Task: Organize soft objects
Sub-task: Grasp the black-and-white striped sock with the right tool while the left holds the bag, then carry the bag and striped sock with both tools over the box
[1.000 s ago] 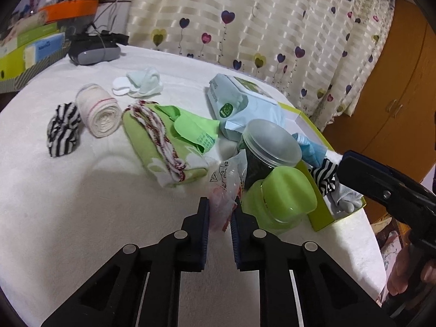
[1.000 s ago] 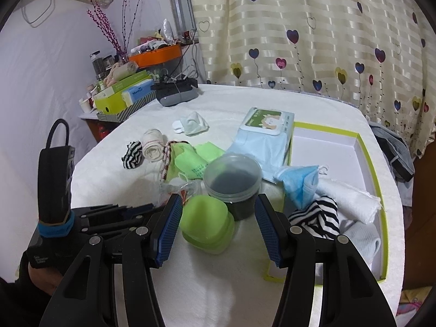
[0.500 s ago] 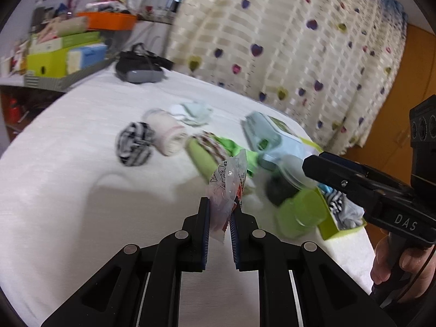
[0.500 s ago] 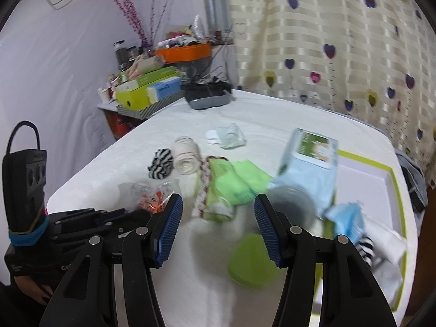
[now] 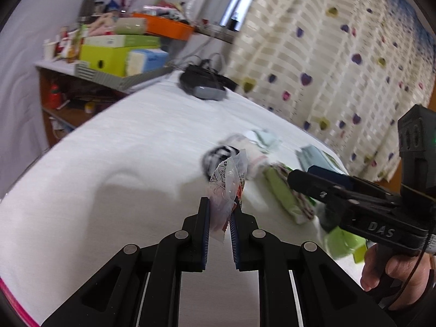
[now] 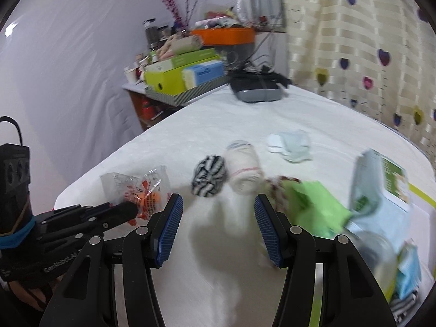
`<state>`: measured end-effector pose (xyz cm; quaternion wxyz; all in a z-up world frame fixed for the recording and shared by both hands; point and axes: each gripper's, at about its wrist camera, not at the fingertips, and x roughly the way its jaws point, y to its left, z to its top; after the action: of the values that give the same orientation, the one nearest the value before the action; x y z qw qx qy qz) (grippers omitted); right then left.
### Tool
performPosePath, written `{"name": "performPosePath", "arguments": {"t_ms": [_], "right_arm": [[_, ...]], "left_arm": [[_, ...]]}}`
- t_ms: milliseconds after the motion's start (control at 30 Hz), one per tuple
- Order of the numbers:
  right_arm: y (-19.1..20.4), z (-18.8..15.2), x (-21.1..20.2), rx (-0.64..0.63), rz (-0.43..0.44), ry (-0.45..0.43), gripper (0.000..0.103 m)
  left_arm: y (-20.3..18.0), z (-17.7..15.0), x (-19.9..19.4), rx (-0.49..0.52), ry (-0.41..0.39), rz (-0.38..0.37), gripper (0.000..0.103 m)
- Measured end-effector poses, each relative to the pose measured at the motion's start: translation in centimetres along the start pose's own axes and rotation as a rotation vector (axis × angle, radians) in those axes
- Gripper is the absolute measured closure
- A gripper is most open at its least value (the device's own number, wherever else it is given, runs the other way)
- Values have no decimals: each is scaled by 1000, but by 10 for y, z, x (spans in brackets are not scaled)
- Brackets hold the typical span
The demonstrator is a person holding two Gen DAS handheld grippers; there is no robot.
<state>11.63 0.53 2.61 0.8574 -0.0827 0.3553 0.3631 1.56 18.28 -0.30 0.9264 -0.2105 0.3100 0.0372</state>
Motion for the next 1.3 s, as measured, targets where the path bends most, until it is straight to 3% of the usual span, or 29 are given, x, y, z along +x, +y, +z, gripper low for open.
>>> {"name": "performPosePath", "arguments": {"t_ms": [167, 233, 300, 467, 533, 667, 1000, 1300], "right_arm": [[12, 10, 37, 0, 30, 48, 48], [15, 12, 53, 8, 39, 79, 55], [17, 14, 64, 14, 50, 98, 55], [18, 16, 92, 34, 29, 140, 56], [17, 18, 101, 43, 6, 145, 75], [13, 19, 108, 61, -12, 147, 85], [19, 8, 52, 37, 26, 62, 87], [9, -7, -27, 37, 17, -58, 87]], "left_arm": [[23, 6, -2, -39, -17, 31, 90], [30, 8, -2, -50, -20, 37, 90], [35, 8, -2, -58, -22, 42, 90], [46, 10, 2, -74, -18, 48, 90], [48, 10, 2, -78, -16, 51, 90], [50, 9, 2, -80, -13, 53, 90], [28, 5, -4, -49, -35, 39, 90], [-27, 1, -18, 28, -46, 1, 90]]}}
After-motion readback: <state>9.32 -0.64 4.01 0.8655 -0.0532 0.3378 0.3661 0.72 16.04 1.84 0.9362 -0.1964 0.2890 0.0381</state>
